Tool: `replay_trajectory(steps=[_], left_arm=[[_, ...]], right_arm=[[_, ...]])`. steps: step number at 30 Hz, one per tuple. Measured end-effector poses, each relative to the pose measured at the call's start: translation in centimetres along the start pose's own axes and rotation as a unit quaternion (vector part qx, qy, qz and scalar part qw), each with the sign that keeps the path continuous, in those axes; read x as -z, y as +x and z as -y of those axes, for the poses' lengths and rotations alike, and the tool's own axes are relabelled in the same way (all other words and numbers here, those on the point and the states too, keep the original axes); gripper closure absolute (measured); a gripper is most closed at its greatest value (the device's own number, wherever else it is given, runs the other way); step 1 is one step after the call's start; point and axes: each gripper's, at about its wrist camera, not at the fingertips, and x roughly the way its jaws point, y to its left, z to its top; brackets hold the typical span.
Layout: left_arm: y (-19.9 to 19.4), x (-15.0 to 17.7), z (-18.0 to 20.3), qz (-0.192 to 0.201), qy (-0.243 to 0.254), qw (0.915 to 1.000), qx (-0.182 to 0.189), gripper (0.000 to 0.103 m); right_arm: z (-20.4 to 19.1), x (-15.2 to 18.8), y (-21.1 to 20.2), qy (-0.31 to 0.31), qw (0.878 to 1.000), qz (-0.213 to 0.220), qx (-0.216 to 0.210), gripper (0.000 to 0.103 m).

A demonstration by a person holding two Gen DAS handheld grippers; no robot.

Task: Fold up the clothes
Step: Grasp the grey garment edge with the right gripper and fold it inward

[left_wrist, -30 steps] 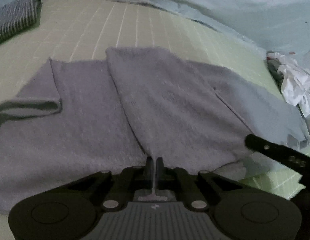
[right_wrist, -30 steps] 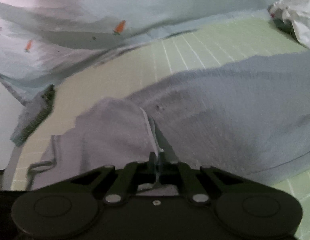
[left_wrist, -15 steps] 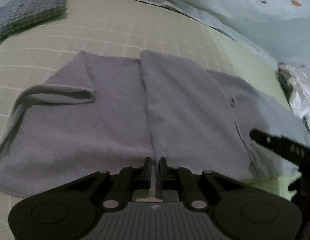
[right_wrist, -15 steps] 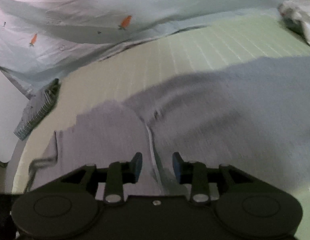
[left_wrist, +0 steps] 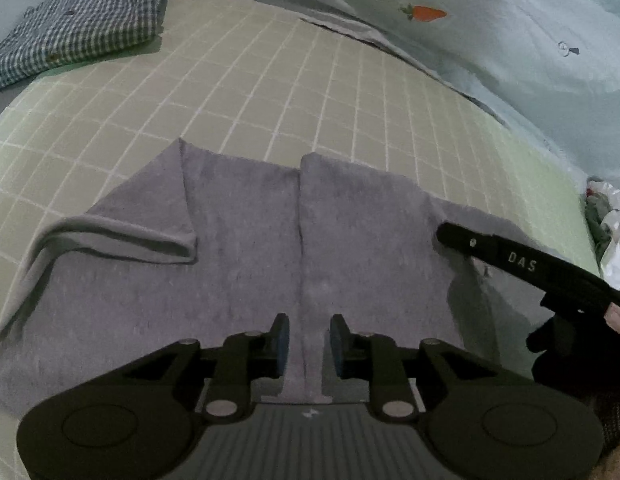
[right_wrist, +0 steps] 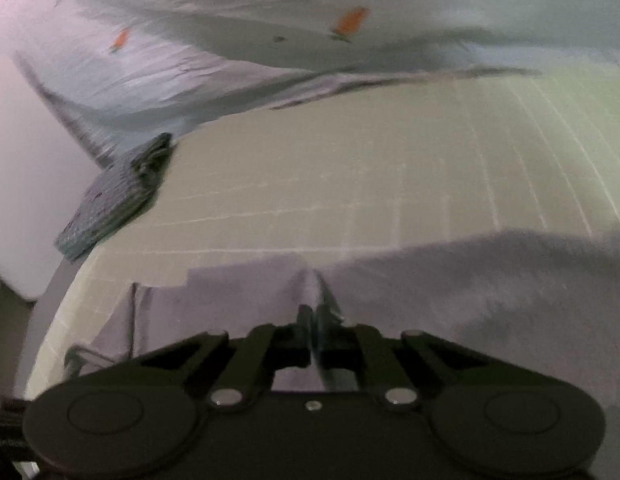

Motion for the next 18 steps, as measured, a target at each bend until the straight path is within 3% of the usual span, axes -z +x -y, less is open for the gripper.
replay_trajectory(steps=[4,7,11,16,18], left_arm=[[0.4,0.4,-0.7,-0.008,-0.009,0.9999,-0.008,0.078],[0.3,0.6,-1.3,-0.009,-0.014,0.9998,-0.009,0.078],[-0.1,0.8,-2.0,-0.009,-0.022,0.9997,-0.005,0.078],[-0.3,1.0,-2.4,-0.008,-0.021,0.9997,-0.006,0.078],[-0.4,1.1,-2.5,-0.008,-0.021,0.9997,-0.006,0.078]], right_arm=[[-3.5,0.9,0.5,-0.068,0.997,-0.018,-0.026,0.1],[-5.0,2.0,1.3,-0.083,0.995,-0.047,-0.04,0.097],[-4.0,2.3,0.4,-0.033,0.997,-0.032,-0.054,0.08],[-1.1,1.5,-1.9,0.07,0.996,0.042,-0.046,0.074],[-0.2,1.3,-1.4,0.088,0.995,0.036,-0.034,0.074]])
